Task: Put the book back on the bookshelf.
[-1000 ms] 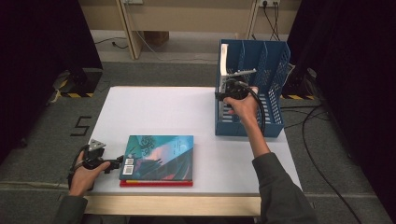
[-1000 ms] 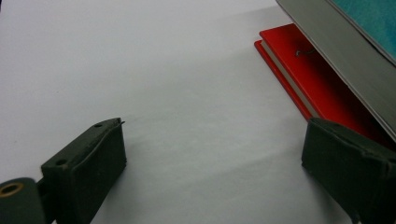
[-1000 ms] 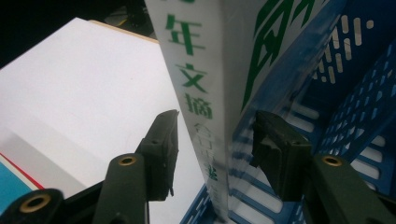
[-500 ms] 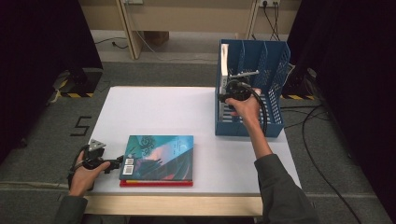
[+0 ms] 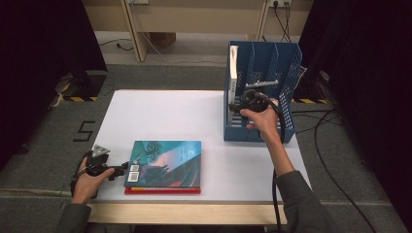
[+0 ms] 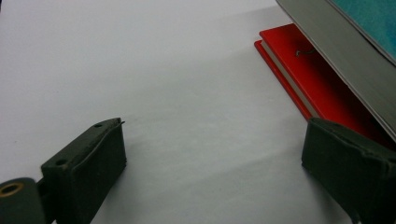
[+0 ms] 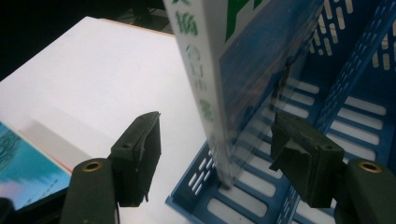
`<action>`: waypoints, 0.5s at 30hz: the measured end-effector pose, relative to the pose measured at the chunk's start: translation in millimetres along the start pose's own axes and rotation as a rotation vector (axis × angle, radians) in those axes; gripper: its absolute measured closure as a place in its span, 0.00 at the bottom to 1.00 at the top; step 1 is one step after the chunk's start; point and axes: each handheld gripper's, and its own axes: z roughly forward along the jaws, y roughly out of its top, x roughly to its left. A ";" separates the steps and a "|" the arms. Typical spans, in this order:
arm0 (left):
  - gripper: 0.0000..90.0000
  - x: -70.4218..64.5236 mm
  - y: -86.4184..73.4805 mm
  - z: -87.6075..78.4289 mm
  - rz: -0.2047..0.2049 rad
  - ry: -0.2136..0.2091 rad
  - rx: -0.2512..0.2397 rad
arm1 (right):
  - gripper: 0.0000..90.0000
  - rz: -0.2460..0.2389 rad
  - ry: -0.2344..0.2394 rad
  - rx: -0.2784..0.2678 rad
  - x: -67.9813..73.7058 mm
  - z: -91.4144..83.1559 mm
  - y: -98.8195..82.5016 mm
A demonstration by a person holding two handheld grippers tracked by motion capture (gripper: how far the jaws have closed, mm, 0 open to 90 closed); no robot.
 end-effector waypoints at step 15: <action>0.06 0.0 0.0 0.0 0.000 0.000 -0.001 | 0.34 -0.031 0.066 -0.004 9.2 -18.0 -31.3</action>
